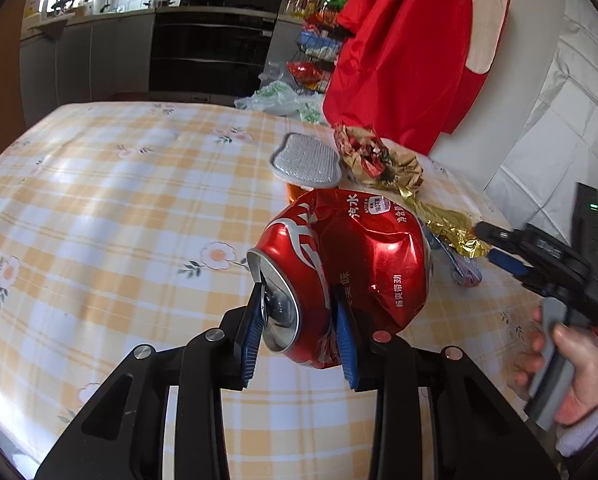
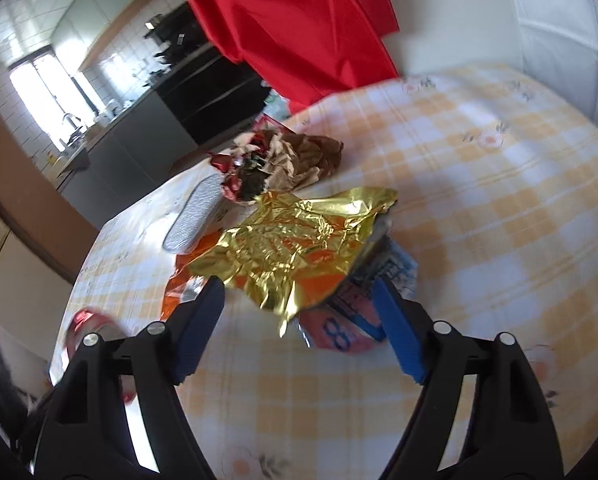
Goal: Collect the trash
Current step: 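Grasp the red can with the left gripper while the right grasps the gold foil, then carry the gold foil over the bin with the right gripper while the left holds the can, then release the foil into the bin with the right gripper while the left drops the can, then move both grippers back over the table toward the remaining wrappers, then grasp the pink snack wrapper with the right gripper while the left grasps the orange bag, then carry the pink wrapper and orange bag over the bin with both grippers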
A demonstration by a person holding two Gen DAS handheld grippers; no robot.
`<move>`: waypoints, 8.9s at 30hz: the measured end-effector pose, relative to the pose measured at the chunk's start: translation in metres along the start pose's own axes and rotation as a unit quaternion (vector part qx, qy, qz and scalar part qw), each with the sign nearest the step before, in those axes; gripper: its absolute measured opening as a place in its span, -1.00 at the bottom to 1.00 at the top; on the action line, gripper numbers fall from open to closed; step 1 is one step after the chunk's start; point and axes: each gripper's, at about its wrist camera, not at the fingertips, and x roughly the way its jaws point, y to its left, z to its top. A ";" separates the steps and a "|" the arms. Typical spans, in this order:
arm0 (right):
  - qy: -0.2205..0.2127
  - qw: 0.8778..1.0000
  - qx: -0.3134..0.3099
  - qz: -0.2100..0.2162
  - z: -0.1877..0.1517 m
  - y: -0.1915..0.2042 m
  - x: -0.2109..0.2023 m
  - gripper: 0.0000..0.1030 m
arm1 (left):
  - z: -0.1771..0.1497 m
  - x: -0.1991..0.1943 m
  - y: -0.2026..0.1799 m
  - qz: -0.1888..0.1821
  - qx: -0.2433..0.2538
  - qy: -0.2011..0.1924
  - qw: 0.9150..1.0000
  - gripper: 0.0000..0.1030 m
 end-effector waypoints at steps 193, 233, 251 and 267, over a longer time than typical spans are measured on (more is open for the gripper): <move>-0.055 0.982 -0.178 0.000 -0.198 0.114 -0.201 0.88 | -0.123 -0.214 0.080 0.060 -0.022 -0.011 0.998 0.88; 0.041 0.976 -0.185 -0.109 0.022 0.002 0.020 -0.64 | 0.066 0.105 0.014 -0.045 -0.047 0.082 0.995 -0.28; 0.026 0.979 -0.171 -0.104 0.012 -0.007 -0.006 -0.70 | 0.066 0.151 -0.031 0.047 0.039 0.094 0.994 -0.64; 0.001 0.988 -0.153 -0.021 -0.033 0.045 -0.066 -0.79 | -0.014 -0.017 0.041 0.008 -0.005 0.038 0.999 -0.78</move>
